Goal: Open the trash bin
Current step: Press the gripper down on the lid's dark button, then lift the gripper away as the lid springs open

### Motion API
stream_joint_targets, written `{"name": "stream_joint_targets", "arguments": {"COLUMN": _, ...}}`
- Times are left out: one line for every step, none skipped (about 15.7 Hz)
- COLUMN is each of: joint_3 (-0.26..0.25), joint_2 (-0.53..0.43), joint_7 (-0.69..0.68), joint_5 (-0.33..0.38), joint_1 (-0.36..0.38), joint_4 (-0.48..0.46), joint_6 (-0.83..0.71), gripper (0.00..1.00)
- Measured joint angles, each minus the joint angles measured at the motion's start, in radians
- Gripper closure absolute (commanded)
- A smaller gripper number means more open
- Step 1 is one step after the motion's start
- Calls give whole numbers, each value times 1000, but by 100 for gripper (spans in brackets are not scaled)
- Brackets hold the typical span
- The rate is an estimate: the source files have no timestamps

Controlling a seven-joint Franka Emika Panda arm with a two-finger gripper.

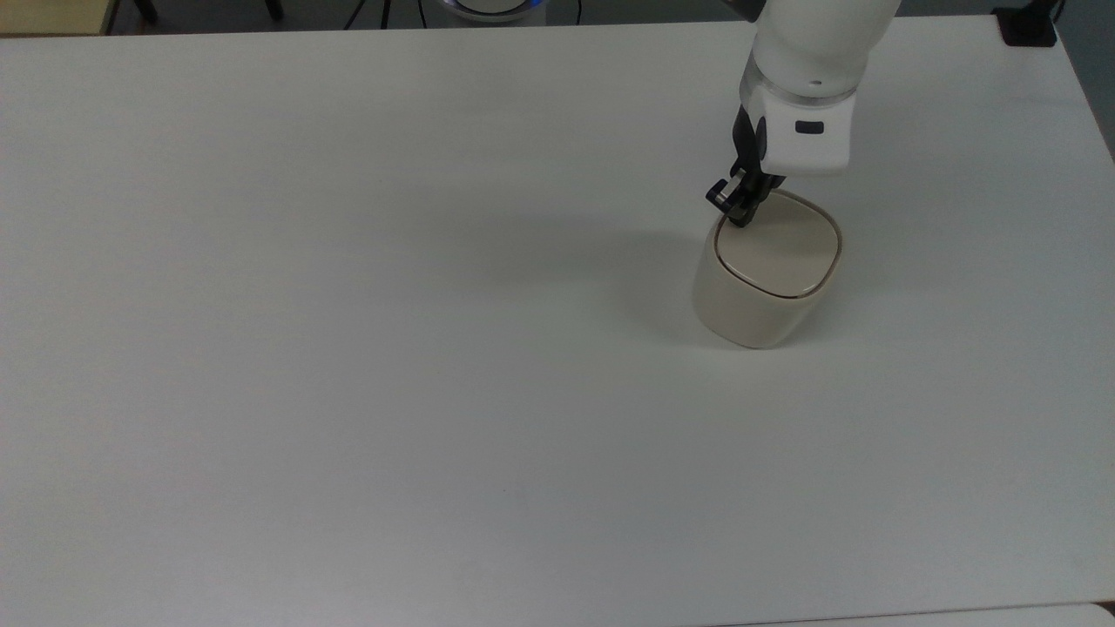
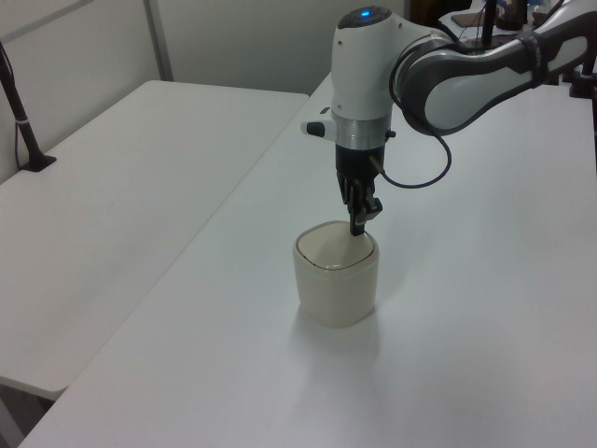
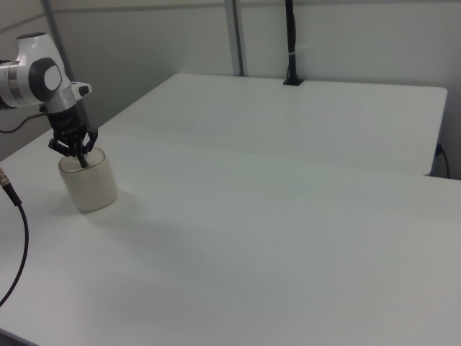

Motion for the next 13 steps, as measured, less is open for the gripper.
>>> {"name": "stream_joint_targets", "arguments": {"joint_3": 0, "joint_2": 4, "joint_7": 0, "joint_5": -3, "joint_1": 2, "joint_4": 5, "joint_6": 0, "gripper": 97}}
{"name": "stream_joint_targets", "arguments": {"joint_3": 0, "joint_2": 10, "joint_7": 0, "joint_5": -9, "joint_1": 3, "joint_4": 12, "joint_6": 0, "gripper": 97}}
{"name": "stream_joint_targets", "arguments": {"joint_3": -1, "joint_2": 16, "joint_7": 0, "joint_5": -14, "joint_1": 5, "joint_4": 18, "joint_6": 0, "gripper": 97}}
{"name": "stream_joint_targets", "arguments": {"joint_3": -3, "joint_2": 18, "joint_7": 1, "joint_5": -16, "joint_1": 5, "joint_4": 23, "joint_6": 0, "gripper": 97}}
{"name": "stream_joint_targets", "arguments": {"joint_3": -7, "joint_2": 17, "joint_7": 1, "joint_5": -16, "joint_1": 5, "joint_4": 31, "joint_6": 0, "gripper": 94}}
{"name": "stream_joint_targets", "arguments": {"joint_3": -11, "joint_2": 12, "joint_7": 2, "joint_5": -16, "joint_1": 5, "joint_4": 42, "joint_6": 0, "gripper": 91}}
{"name": "stream_joint_targets", "arguments": {"joint_3": -16, "joint_2": 1, "joint_7": 2, "joint_5": -16, "joint_1": 4, "joint_4": 54, "joint_6": -6, "gripper": 89}}
{"name": "stream_joint_targets", "arguments": {"joint_3": -20, "joint_2": -19, "joint_7": 3, "joint_5": -16, "joint_1": 1, "joint_4": 63, "joint_6": -32, "gripper": 88}}
{"name": "stream_joint_targets", "arguments": {"joint_3": -23, "joint_2": -46, "joint_7": 5, "joint_5": -16, "joint_1": -8, "joint_4": 70, "joint_6": -79, "gripper": 87}}
{"name": "stream_joint_targets", "arguments": {"joint_3": -27, "joint_2": -77, "joint_7": 5, "joint_5": -16, "joint_1": -22, "joint_4": 74, "joint_6": -129, "gripper": 78}}
{"name": "stream_joint_targets", "arguments": {"joint_3": -29, "joint_2": -111, "joint_7": 5, "joint_5": -16, "joint_1": -42, "joint_4": 75, "joint_6": -181, "gripper": 62}}
{"name": "stream_joint_targets", "arguments": {"joint_3": -30, "joint_2": -143, "joint_7": 5, "joint_5": -16, "joint_1": -66, "joint_4": 75, "joint_6": -232, "gripper": 47}}
{"name": "stream_joint_targets", "arguments": {"joint_3": -31, "joint_2": -174, "joint_7": 5, "joint_5": -16, "joint_1": -93, "joint_4": 75, "joint_6": -289, "gripper": 23}}
